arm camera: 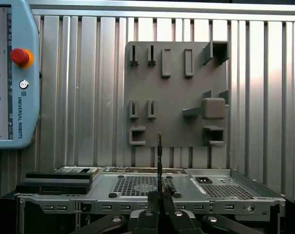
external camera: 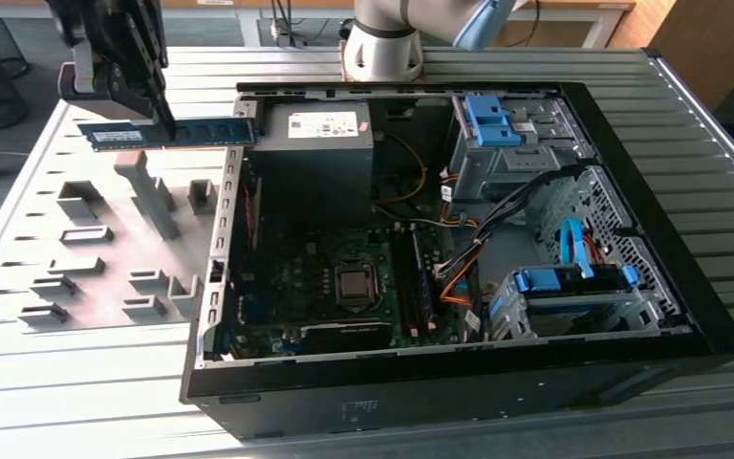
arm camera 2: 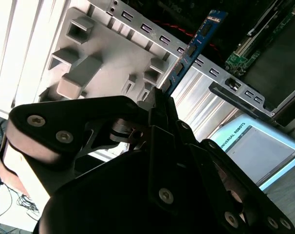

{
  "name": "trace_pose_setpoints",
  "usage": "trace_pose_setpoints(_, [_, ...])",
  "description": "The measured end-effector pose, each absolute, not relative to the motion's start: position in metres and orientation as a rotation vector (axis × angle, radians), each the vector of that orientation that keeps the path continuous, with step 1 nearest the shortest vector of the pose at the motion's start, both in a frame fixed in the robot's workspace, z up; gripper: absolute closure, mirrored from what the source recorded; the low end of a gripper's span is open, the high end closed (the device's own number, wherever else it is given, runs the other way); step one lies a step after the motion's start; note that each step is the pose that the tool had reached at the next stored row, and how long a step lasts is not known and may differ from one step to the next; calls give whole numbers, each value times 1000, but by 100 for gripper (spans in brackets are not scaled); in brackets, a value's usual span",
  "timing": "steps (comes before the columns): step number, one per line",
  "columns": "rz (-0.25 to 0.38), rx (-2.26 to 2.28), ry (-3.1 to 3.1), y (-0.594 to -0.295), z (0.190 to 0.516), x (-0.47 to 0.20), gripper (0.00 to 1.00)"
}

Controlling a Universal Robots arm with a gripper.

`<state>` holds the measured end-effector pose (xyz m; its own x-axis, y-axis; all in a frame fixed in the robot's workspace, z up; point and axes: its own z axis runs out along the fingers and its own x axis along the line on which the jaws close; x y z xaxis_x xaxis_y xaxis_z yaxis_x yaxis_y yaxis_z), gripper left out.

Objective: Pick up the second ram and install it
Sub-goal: 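Pick up the second ram and move it above second insertion slot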

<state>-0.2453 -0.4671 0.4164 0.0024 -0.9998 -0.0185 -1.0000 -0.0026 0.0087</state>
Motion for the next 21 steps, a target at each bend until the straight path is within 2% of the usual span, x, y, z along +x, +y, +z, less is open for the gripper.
trace_pose_setpoints(21, [30, -2219, 2214, -467, 416, -238, 86])
